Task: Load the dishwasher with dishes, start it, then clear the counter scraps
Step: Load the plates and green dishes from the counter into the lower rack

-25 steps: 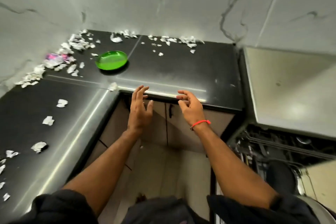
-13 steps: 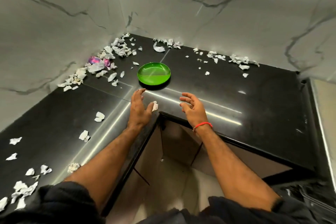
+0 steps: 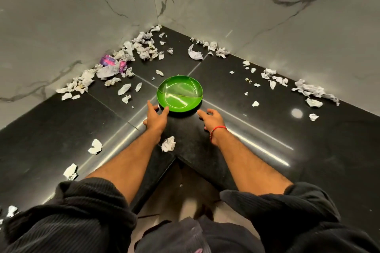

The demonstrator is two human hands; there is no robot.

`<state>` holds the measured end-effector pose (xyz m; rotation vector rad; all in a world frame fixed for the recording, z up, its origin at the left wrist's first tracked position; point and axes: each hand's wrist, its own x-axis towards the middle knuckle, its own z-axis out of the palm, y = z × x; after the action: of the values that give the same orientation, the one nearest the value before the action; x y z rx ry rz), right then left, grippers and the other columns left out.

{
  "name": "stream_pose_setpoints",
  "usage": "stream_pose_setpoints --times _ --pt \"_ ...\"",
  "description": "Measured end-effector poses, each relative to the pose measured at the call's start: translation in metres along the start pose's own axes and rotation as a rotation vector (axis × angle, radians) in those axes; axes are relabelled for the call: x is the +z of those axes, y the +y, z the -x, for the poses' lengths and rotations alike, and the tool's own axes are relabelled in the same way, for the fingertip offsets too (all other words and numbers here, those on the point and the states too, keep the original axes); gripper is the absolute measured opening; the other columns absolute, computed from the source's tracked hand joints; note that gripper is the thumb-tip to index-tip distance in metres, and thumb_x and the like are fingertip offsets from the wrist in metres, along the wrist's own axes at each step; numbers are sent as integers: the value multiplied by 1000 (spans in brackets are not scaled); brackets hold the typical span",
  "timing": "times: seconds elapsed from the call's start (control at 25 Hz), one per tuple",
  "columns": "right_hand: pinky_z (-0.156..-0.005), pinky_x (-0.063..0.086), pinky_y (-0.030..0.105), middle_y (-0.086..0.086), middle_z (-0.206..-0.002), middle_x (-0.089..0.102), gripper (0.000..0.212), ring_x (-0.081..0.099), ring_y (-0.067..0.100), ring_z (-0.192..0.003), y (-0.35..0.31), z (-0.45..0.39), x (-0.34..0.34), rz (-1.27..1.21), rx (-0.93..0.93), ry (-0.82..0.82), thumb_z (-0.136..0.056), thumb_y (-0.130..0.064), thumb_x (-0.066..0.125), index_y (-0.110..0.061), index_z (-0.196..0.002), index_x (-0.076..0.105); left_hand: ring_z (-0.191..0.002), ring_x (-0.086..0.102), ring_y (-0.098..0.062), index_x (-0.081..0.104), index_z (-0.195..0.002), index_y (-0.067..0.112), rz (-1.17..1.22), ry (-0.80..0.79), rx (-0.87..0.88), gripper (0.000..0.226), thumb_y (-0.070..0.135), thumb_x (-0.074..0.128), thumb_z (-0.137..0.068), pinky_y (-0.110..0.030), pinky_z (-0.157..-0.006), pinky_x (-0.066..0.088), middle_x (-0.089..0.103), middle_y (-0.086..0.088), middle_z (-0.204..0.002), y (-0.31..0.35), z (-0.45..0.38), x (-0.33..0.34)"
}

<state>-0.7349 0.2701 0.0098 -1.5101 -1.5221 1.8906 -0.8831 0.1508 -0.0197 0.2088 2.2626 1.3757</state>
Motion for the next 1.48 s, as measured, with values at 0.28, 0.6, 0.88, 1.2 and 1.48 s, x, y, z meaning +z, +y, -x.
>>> stream_pose_setpoints --times 0.28,0.6,0.88,1.2,1.48 --pt "-66 33 24 3 -109 56 44 35 8 -66 -44 -13 -3 48 196 -196 -97 -35 57 -25 -139 48 -121 34 -27 63 -116 28 -151 -17 -183 45 55 74 -82 -26 -95 31 31 -1 -130 19 -18 13" --pt "-52 31 23 2 -87 58 25 43 6 -63 -29 3 2 -84 94 -23 -91 -7 64 -19 -108 50 -114 37 -24 68 -88 20 -221 -94 -135 33 49 66 -72 -25 -80 33 41 0 -126 20 -3 2" --pt "-75 54 41 6 -84 69 27 66 23 -72 10 59 -28 -406 -32 39 -91 1 60 -19 -103 48 -99 68 -26 64 -98 28 -111 -300 146 50 57 66 -58 -50 -92 56 71 -5 -106 3 23 4" --pt "-52 56 33 10 -81 66 15 63 19 -57 67 166 -90 -544 -204 459 -89 1 58 -13 -94 60 -78 68 -17 55 -138 23 59 -508 381 39 25 59 -99 -37 -60 61 67 -3 -102 42 121 10" --pt "-67 55 33 -5 -69 70 22 63 18 -72 146 271 -138 -585 -232 849 -89 -7 64 -22 -76 75 -86 70 -21 67 -122 20 -111 -772 561 23 24 57 -101 -38 -60 61 72 -4 -107 5 219 22"
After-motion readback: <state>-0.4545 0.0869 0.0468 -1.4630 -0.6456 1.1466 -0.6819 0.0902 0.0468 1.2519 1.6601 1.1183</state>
